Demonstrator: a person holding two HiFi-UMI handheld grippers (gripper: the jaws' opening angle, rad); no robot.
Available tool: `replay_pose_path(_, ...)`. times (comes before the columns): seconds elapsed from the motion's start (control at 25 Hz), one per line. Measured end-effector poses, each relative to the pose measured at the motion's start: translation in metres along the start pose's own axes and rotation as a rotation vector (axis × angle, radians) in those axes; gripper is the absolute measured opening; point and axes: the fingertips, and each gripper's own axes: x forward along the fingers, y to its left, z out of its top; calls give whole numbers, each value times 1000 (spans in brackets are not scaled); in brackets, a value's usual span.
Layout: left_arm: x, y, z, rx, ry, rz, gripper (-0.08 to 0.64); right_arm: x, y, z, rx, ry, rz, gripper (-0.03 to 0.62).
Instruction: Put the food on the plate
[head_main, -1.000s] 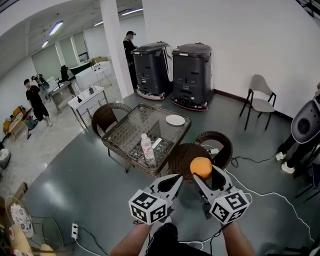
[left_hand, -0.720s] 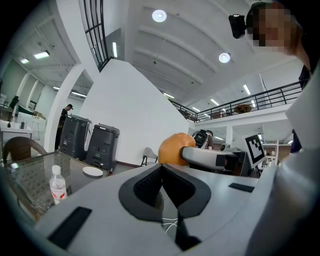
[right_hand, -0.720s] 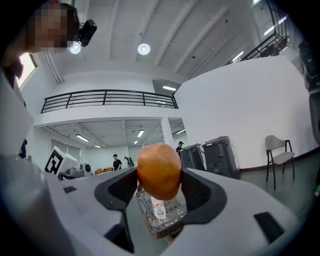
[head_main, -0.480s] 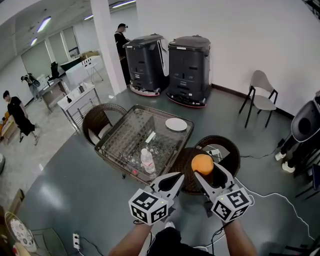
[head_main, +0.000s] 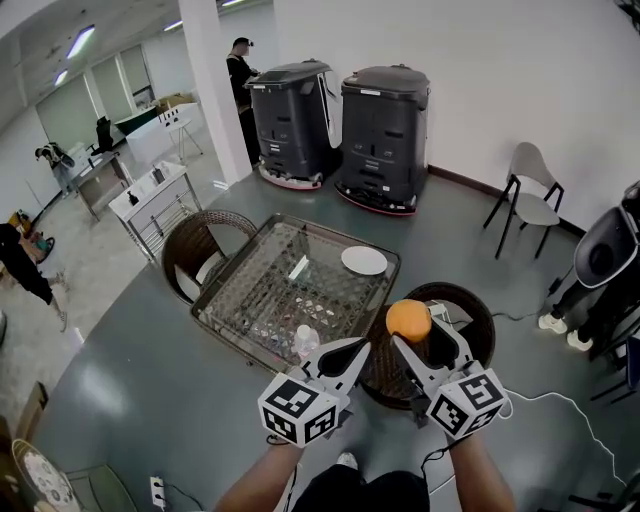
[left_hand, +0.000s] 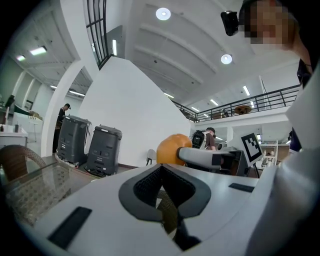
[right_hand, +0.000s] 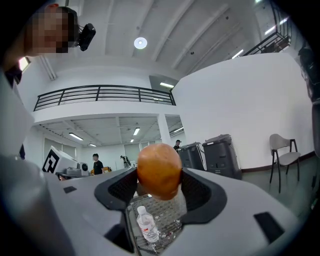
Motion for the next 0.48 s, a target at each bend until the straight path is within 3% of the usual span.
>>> replay_pose_path(0.48, 30, 51, 1, -19, 8, 85, 8, 61, -42, 3, 16, 10, 39, 282)
